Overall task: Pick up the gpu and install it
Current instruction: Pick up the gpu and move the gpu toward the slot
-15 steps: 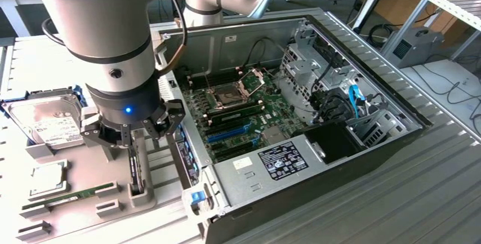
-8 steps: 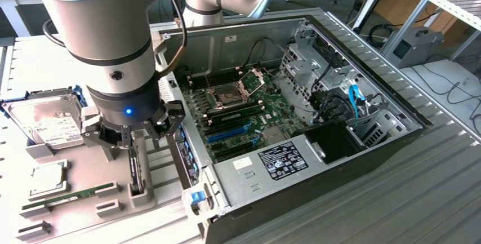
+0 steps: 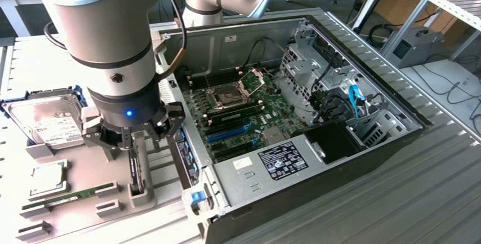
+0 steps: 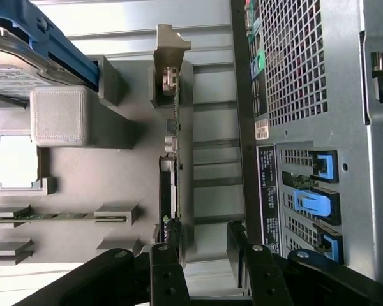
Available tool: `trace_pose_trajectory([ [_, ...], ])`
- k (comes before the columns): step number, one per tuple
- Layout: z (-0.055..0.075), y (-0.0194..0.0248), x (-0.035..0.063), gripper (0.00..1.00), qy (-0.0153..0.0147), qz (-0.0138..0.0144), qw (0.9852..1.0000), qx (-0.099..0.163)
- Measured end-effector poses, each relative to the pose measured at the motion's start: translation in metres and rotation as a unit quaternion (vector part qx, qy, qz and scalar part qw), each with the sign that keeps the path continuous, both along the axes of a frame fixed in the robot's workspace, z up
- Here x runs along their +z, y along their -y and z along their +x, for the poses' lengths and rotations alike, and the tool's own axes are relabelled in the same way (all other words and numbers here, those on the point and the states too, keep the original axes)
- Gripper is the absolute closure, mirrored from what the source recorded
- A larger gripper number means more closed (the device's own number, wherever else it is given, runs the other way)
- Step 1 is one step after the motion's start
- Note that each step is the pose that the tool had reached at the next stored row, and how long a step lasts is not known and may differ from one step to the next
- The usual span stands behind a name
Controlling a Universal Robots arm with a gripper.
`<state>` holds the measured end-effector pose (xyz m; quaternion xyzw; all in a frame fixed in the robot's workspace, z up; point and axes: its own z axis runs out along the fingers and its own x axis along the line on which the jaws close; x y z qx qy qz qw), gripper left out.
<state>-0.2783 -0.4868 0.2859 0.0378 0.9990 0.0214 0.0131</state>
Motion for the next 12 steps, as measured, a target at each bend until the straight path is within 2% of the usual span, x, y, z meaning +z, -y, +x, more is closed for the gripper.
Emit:
trace_pose_trajectory([
  [12,0.0,0.0,-0.0053,0.58,0.0,0.0,1.0,0.0],
])
